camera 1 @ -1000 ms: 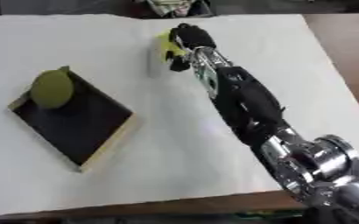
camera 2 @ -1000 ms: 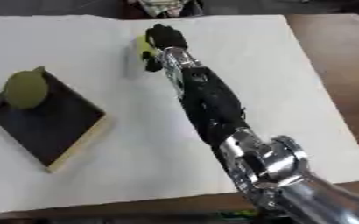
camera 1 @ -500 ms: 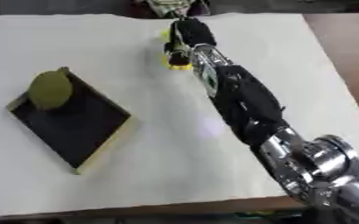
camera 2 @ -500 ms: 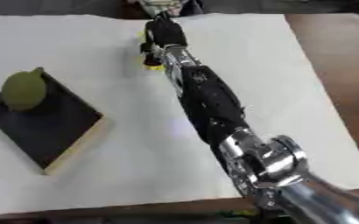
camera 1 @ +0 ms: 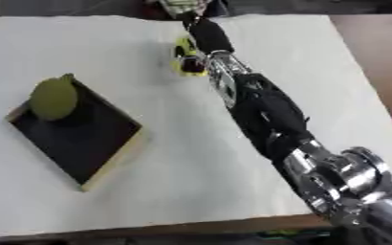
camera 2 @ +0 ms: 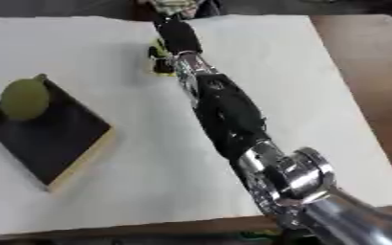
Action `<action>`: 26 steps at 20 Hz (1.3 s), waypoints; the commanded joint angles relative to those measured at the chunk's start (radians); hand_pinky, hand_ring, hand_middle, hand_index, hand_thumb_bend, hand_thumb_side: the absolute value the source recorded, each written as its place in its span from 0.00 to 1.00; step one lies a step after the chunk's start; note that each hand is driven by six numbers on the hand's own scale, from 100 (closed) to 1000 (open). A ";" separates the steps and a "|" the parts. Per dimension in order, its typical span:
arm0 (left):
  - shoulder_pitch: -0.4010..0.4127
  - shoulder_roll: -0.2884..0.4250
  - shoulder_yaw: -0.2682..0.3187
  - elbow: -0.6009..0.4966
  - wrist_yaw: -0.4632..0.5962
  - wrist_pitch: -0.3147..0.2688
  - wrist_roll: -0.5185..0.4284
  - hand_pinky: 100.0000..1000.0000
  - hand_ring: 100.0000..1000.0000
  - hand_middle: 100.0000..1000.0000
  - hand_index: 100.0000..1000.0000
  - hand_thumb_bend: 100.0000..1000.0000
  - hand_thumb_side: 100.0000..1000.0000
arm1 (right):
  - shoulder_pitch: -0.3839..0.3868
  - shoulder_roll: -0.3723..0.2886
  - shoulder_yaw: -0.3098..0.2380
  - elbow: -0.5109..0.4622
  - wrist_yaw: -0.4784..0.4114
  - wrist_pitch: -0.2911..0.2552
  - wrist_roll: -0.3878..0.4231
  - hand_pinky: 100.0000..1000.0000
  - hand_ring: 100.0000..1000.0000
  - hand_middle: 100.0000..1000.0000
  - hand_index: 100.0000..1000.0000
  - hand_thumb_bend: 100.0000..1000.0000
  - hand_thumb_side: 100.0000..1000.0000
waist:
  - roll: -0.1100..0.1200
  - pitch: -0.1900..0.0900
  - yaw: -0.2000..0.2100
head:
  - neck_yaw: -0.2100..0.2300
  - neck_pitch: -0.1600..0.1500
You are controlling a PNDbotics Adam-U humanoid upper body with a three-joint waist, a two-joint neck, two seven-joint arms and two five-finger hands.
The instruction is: Pick up objects on the table and place them in the box.
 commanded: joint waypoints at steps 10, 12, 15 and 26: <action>-0.006 0.009 0.009 -0.013 0.000 -0.003 -0.001 0.47 0.88 0.65 0.78 0.00 0.66 | -0.018 -0.016 -0.012 -0.048 0.030 0.041 0.181 0.52 0.63 0.66 0.77 0.00 0.16 | 0.007 -0.014 -0.004 | -0.002 0.005; -0.006 0.009 0.009 -0.013 0.001 -0.003 -0.001 0.47 0.88 0.65 0.78 0.00 0.66 | -0.017 -0.016 -0.016 -0.061 0.043 0.049 0.168 0.43 0.54 0.55 0.68 0.00 0.16 | 0.008 -0.015 -0.005 | -0.002 0.005; -0.006 0.009 0.009 -0.013 0.001 -0.003 -0.001 0.47 0.88 0.65 0.78 0.00 0.66 | -0.019 -0.018 -0.019 -0.082 0.056 0.060 0.123 0.30 0.43 0.37 0.48 0.00 0.12 | 0.007 -0.015 -0.006 | -0.003 0.005; -0.002 0.009 0.013 -0.010 0.000 -0.001 0.000 0.47 0.88 0.65 0.78 0.00 0.66 | -0.048 -0.030 -0.003 -0.183 -0.022 0.006 -0.079 0.16 0.30 0.17 0.27 0.00 0.04 | 0.003 -0.017 -0.016 | 0.001 0.005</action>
